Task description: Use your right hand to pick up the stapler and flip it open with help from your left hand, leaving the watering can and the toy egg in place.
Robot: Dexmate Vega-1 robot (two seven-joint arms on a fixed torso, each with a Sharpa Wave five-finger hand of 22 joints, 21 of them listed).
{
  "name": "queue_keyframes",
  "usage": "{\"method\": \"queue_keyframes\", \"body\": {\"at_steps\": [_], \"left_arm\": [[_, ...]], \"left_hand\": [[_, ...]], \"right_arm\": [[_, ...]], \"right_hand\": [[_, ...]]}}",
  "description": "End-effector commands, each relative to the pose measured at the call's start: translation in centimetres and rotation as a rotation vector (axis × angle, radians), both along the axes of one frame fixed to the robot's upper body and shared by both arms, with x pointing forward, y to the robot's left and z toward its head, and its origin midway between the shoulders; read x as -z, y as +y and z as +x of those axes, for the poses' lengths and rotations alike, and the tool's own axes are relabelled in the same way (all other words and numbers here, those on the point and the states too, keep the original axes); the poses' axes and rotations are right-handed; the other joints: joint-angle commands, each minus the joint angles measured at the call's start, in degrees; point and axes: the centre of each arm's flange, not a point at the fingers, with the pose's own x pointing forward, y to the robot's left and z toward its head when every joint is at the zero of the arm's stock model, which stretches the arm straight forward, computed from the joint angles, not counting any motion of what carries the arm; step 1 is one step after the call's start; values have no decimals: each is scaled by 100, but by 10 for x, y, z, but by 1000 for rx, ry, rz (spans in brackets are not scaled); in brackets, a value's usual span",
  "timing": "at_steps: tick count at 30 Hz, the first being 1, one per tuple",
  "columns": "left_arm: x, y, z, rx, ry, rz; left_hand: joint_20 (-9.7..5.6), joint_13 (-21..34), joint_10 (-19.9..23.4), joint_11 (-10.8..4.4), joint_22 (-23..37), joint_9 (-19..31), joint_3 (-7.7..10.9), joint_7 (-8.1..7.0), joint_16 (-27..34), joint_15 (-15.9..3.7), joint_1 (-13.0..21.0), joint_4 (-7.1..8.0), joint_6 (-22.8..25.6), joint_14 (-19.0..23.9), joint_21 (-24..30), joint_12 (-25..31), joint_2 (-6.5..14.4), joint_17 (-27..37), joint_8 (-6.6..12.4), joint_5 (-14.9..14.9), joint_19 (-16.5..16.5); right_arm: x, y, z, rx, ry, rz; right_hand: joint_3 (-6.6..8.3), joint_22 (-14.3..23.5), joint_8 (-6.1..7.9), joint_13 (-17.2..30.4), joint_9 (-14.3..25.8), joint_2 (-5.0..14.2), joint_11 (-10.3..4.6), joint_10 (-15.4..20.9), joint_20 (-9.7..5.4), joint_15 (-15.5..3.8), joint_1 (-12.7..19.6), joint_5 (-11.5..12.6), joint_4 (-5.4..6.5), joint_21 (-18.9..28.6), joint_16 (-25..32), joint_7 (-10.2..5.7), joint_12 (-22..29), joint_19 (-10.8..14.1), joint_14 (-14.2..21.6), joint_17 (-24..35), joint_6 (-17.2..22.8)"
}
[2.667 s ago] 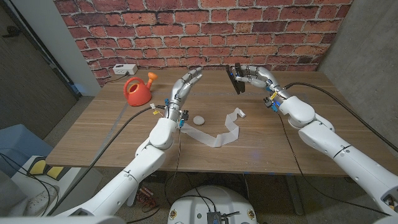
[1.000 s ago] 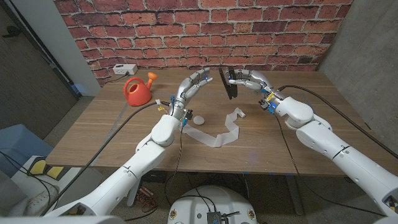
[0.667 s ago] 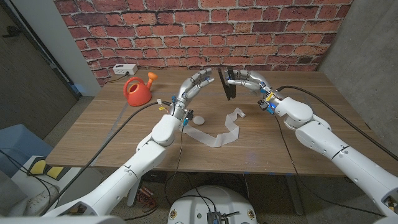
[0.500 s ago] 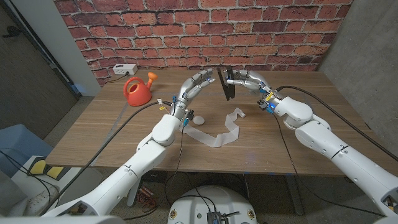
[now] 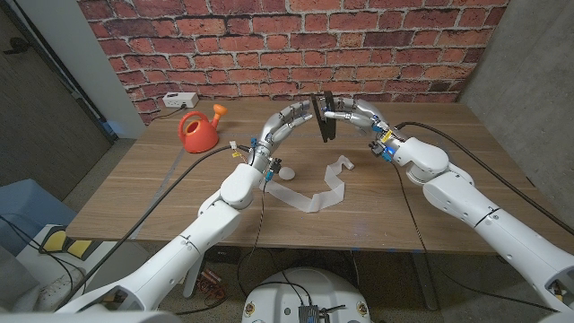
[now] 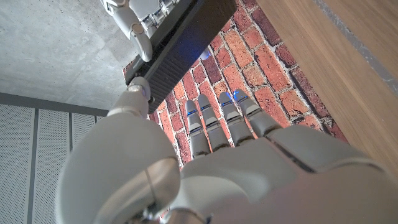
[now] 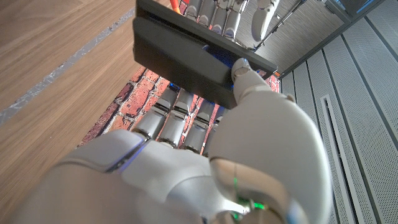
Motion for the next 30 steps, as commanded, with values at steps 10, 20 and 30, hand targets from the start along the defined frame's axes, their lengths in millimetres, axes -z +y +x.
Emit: {"method": "queue_keyframes", "body": {"at_steps": [10,20,30], "left_arm": [[-3,-1,1,8,-2,19],[-2,0,1,4,1,24],[0,-1,0,5,3,23]], "left_hand": [[-26,48,19,-36,12,77,-53,22,-2,-705,96,1,265,-18,-20,29,-8,6,133,87,-42],[-52,60,23,-25,10,97,-89,35,8,-708,93,19,264,-7,-24,33,-16,9,135,100,-52],[-56,76,116,-34,8,119,-117,63,41,-710,98,41,358,67,-23,73,5,14,175,115,-52]], "right_arm": [[-3,13,5,-32,14,8],[-3,19,7,-69,38,14],[-2,22,3,-79,42,9]], "right_hand": [[17,15,21,22,34,124,-176,691,-272,-931,9,23,49,42,3,53,17,-1,61,14,181],[18,16,17,24,36,129,-174,701,-268,-932,14,26,48,51,-5,66,17,-5,63,16,188],[19,16,9,26,38,131,-179,694,-267,-932,13,27,52,58,-14,67,10,-12,65,16,186]]}}
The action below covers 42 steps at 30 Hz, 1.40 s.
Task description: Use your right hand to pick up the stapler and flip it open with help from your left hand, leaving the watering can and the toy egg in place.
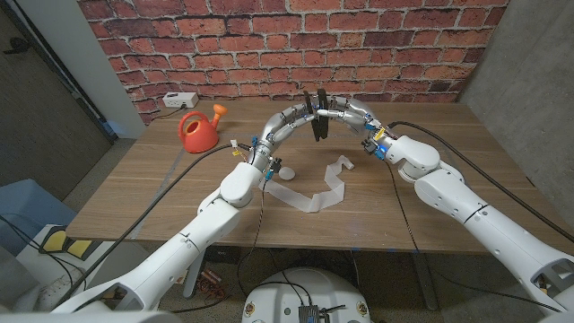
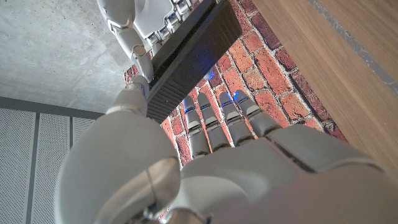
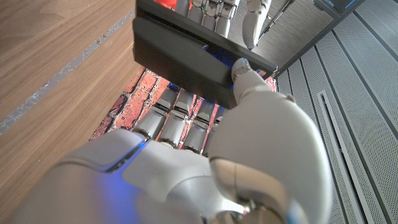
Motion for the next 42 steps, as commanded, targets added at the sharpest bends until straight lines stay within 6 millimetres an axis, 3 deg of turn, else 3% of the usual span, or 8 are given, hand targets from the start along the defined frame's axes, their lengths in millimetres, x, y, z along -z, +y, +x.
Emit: {"method": "queue_keyframes", "body": {"at_steps": [1,31,42], "left_arm": [[2,-1,-2,-1,1,6],[4,-6,1,17,4,-4],[5,-6,0,8,3,-16]], "left_hand": [[-25,24,80,1,7,23,-40,15,43,-710,53,9,88,72,-23,52,8,13,43,29,-21],[-26,121,458,-140,-2,105,-125,-53,102,-777,158,60,443,182,-32,219,213,50,189,36,-53],[-22,293,816,-249,-8,259,-253,-148,180,-844,370,28,952,272,-28,405,480,82,440,-84,-52]], "right_arm": [[0,5,-3,-18,9,-5],[3,7,-3,-14,8,-15],[4,6,-1,-1,5,-6]], "right_hand": [[36,17,13,37,15,130,-184,691,-267,-919,13,26,39,16,8,40,25,-12,54,17,164],[29,18,-4,27,22,128,-173,696,-261,-920,17,27,39,40,-7,41,4,-32,64,31,167],[28,18,-10,33,25,130,-173,696,-263,-919,15,27,43,49,-16,35,1,-39,65,33,170]]}}
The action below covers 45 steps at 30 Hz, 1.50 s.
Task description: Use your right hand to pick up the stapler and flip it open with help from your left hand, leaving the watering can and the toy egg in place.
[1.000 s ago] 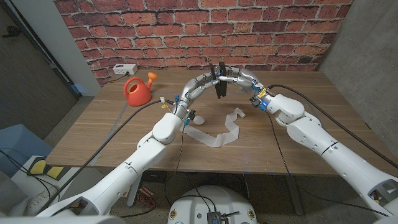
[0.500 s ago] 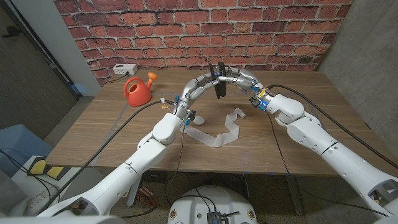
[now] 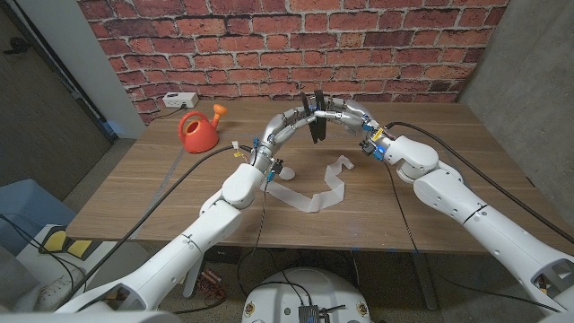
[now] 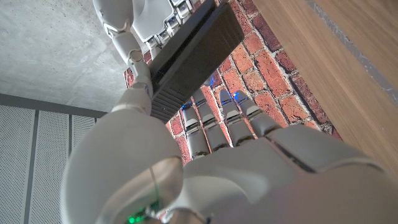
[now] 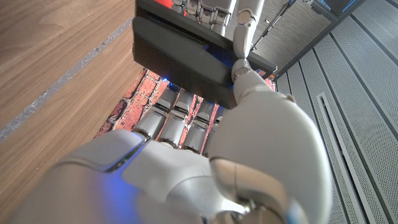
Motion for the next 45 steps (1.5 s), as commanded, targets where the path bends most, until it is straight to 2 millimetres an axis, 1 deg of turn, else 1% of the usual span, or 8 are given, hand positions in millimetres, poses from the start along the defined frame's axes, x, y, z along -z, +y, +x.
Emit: {"method": "queue_keyframes", "body": {"at_steps": [1,2,10,24,26,28,34,45], "left_arm": [[1,-2,-1,-7,-4,-10],[1,-2,-1,-7,-3,-11],[3,0,-1,-14,1,-28],[10,1,0,-35,11,-81],[10,1,0,-36,12,-81],[10,1,-1,-35,13,-81],[10,1,-1,-39,13,-83],[11,-1,-3,-38,14,-81]], "left_hand": [[19,105,146,-31,-8,133,-82,-52,50,-809,78,-17,275,77,-29,81,136,34,158,-71,-14],[17,139,203,-73,-9,165,-112,-51,60,-822,93,-18,303,87,-28,108,154,39,188,-92,-11],[26,314,494,-136,-12,335,-219,-141,135,-844,139,-4,507,156,-31,238,275,90,401,-164,-18],[84,456,494,-144,-10,484,-300,-144,196,-808,154,1,383,187,-19,230,309,148,490,-195,12],[103,501,547,-145,-10,536,-320,-141,280,-853,172,2,402,328,-18,245,344,185,549,-200,13],[100,523,585,-149,-10,561,-336,-135,308,-887,184,-3,411,356,-19,256,350,207,579,-204,13],[116,569,633,-159,-10,613,-359,-156,326,-892,208,-13,426,345,-19,267,364,238,637,-210,14],[184,670,680,-150,-9,719,-403,-167,359,-882,269,-33,396,274,-35,280,413,308,734,-224,-31]], "right_arm": [[2,-1,2,12,-2,9],[2,-1,2,11,-2,10],[1,0,2,11,-4,10],[-1,-1,2,26,-20,34],[-1,-1,2,25,-24,37],[-1,-1,2,25,-25,38],[0,0,2,29,-31,25],[0,-2,-2,43,-49,10]], "right_hand": [[26,18,46,32,22,127,-213,659,-261,-933,16,27,42,50,8,43,23,-40,59,8,170],[25,18,44,32,22,128,-211,661,-263,-931,14,27,43,51,8,41,22,-38,61,8,166],[22,18,41,34,24,127,-210,660,-263,-930,12,26,46,57,3,41,19,-44,61,12,167],[19,18,39,39,27,124,-218,658,-259,-935,14,26,44,67,-4,26,13,-54,62,18,180],[18,18,40,43,28,127,-220,652,-257,-930,12,26,47,67,-4,21,12,-60,64,19,183],[19,18,40,47,28,126,-228,649,-253,-937,18,26,42,67,-5,14,12,-64,62,21,187],[20,19,37,52,30,129,-250,638,-249,-934,19,26,44,69,-12,-6,6,-76,56,21,186],[13,20,36,51,32,123,-232,646,-240,-933,17,24,44,76,-19,-22,1,-91,52,28,198]]}}
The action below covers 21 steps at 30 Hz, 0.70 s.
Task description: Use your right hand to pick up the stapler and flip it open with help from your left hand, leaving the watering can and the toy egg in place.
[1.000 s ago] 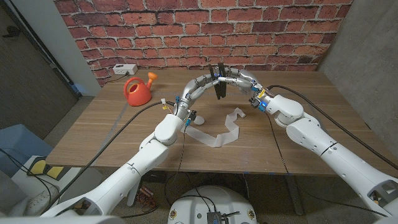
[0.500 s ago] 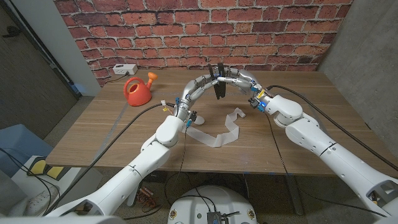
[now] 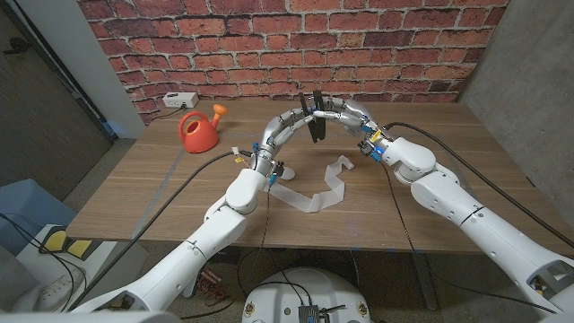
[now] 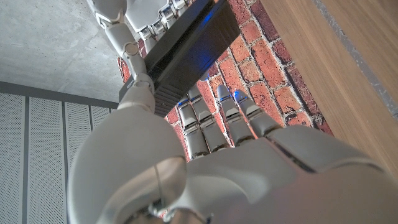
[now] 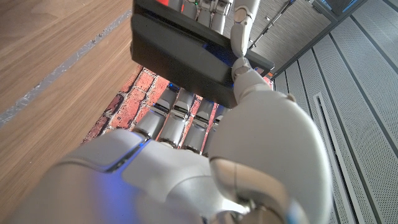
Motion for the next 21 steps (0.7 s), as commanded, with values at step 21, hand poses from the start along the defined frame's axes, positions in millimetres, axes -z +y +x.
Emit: {"method": "queue_keyframes", "body": {"at_steps": [21], "left_arm": [[1,-7,-5,-7,4,-17]], "left_hand": [[177,647,-99,-1,42,1315,-228,-235,202,-787,410,-126,-221,-252,-10,280,307,513,534,-116,-40]], "right_arm": [[1,-5,-9,30,-43,-25]], "right_hand": [[5,20,28,16,29,121,-347,577,-218,-936,18,23,43,51,-25,-102,14,-53,57,34,142]]}}
